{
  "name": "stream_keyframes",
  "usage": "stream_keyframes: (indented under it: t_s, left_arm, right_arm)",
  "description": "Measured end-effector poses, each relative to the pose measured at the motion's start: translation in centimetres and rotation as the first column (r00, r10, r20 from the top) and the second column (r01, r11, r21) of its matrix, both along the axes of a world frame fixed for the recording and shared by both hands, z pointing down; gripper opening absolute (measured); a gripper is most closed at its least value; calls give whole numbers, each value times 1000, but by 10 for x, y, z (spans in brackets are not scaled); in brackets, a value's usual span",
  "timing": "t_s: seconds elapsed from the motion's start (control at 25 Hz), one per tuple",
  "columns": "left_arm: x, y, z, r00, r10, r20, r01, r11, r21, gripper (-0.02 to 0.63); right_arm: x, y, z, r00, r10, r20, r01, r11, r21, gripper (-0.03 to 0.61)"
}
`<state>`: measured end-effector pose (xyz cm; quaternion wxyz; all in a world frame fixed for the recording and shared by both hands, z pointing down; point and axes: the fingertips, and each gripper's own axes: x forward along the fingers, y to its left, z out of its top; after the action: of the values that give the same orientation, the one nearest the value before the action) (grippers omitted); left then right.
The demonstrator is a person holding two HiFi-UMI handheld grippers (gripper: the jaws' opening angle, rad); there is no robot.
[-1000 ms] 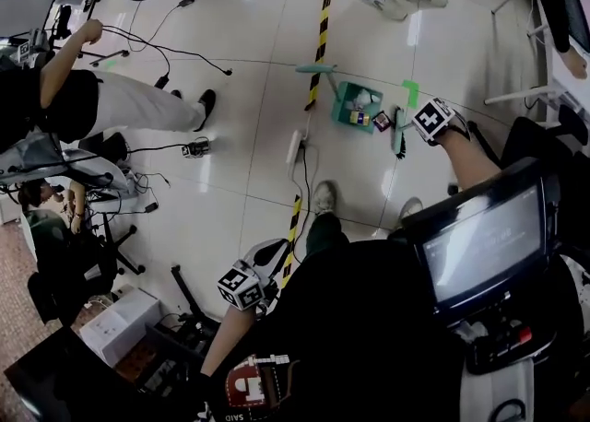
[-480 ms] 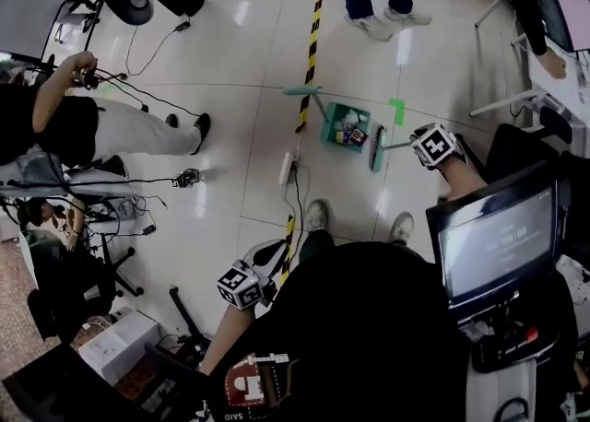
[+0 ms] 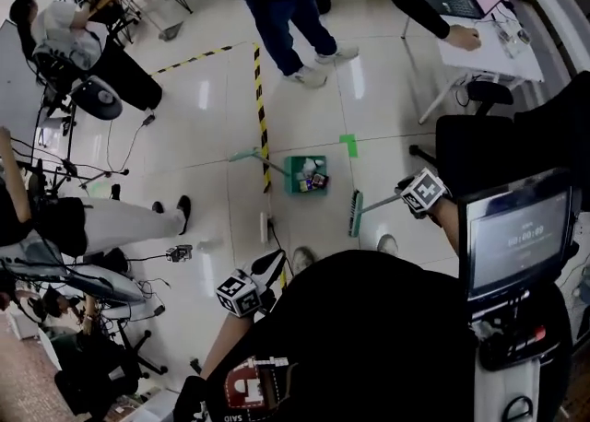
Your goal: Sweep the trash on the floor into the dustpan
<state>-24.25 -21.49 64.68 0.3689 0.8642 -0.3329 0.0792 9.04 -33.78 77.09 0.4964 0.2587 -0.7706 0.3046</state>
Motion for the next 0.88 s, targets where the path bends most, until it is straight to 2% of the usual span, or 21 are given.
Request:
stream_keyframes:
  t_s: [0.16,0.28,0.44,0.56,0.72,0.88]
  left_arm:
    - [65,-5,-30,999,31,-41,-30,999,37,-3]
    - [117,2,-38,995,49,-90,-46,998,34,-3]
    - [151,13,-46,989,108,-104,-105,994,34,-3]
    - [139,17,-56,978,191,-88,-183,979,86,-3]
    - [94,53,-65,961,259,-96,-248,962,116,-3]
    - [52,89,-52,920,380,-91,-365,920,144,-3]
  right_arm:
    - [25,34,-41,996,2,85,-2,1000,3,49]
    - [38,50,-64,989,-28,142,24,999,34,49]
    - [43,69,-73,981,-11,193,1,999,50,49]
    - [44,90,-94,981,45,190,-58,996,65,49]
    - [17,149,-107,977,127,172,-140,988,67,49]
    - [-5,214,-114,956,254,145,-269,958,97,49]
